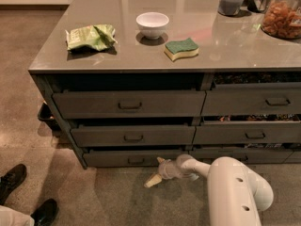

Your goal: Close bottom drawer

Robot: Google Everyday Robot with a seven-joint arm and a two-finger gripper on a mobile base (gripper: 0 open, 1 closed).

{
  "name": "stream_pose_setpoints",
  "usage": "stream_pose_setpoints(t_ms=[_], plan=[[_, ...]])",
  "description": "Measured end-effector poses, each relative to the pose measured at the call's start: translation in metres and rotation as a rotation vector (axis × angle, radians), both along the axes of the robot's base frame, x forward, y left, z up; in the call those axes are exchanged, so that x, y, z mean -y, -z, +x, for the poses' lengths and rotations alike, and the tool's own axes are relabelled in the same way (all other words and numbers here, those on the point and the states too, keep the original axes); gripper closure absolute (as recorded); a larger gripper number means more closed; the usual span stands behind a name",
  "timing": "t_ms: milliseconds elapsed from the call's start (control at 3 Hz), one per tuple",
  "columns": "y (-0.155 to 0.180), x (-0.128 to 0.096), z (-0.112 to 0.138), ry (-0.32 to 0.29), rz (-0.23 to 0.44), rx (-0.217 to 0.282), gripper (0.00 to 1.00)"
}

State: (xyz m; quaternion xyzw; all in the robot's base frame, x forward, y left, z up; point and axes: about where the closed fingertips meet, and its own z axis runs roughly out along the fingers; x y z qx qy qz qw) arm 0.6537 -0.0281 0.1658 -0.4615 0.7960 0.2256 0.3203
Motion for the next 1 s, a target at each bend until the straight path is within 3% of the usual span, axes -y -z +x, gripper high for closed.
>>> stream_pose_setpoints(t_ms=[1000], plan=[[-0.011, 0.066, -0.053, -0.080, 0.085, -0.069, 0.00]])
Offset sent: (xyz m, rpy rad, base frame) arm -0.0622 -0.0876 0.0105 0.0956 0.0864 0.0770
